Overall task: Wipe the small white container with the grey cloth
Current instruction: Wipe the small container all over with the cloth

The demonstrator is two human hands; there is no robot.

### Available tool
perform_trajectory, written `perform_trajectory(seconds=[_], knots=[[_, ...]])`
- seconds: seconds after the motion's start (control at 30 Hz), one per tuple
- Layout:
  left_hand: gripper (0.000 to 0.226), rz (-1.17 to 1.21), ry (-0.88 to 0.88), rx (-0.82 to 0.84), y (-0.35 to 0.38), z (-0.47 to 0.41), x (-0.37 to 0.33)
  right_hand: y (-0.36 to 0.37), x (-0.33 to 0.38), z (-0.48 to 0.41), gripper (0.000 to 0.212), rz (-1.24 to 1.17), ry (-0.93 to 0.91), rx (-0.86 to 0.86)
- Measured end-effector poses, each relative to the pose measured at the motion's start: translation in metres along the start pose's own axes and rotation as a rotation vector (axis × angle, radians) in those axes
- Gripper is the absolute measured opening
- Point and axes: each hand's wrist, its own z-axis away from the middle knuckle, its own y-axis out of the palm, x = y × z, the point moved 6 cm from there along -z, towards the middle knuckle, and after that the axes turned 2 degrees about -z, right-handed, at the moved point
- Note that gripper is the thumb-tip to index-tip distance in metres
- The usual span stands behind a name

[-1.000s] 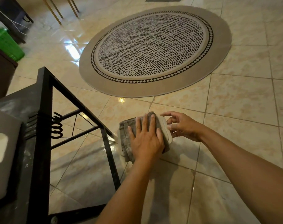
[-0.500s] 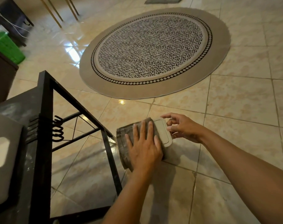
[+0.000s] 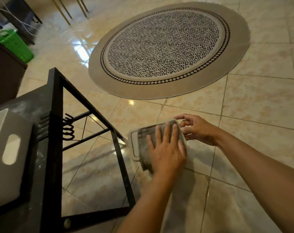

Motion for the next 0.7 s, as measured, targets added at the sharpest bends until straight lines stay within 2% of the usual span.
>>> perform_trajectory(seconds=[0.1, 0.27, 0.4, 0.47, 0.6, 0.7], knots=[[0.059, 0.018, 0.024, -0.007, -0.005, -0.024, 0.003, 0.001, -0.001, 0.001, 0.048, 0.013, -0.020, -0.009], [0.062, 0.042, -0.216, -0.071, -0.009, -0.013, 0.059, 0.001, -0.003, 0.000, 0.042, -0.013, -0.024, -0.032], [0.061, 0.012, -0.058, -0.024, -0.003, -0.005, 0.020, 0.001, -0.001, -0.001, 0.044, 0.007, -0.026, -0.017], [0.060, 0.023, -0.029, -0.024, -0.005, -0.019, 0.024, 0.002, -0.001, -0.001, 0.044, 0.017, -0.029, -0.024], [0.064, 0.053, -0.228, -0.057, -0.008, -0.020, 0.069, 0.002, -0.003, 0.000, 0.045, 0.015, -0.015, -0.067], [0.065, 0.043, -0.213, -0.067, -0.007, 0.005, 0.052, 0.002, -0.002, -0.002, 0.045, 0.018, -0.007, -0.058]])
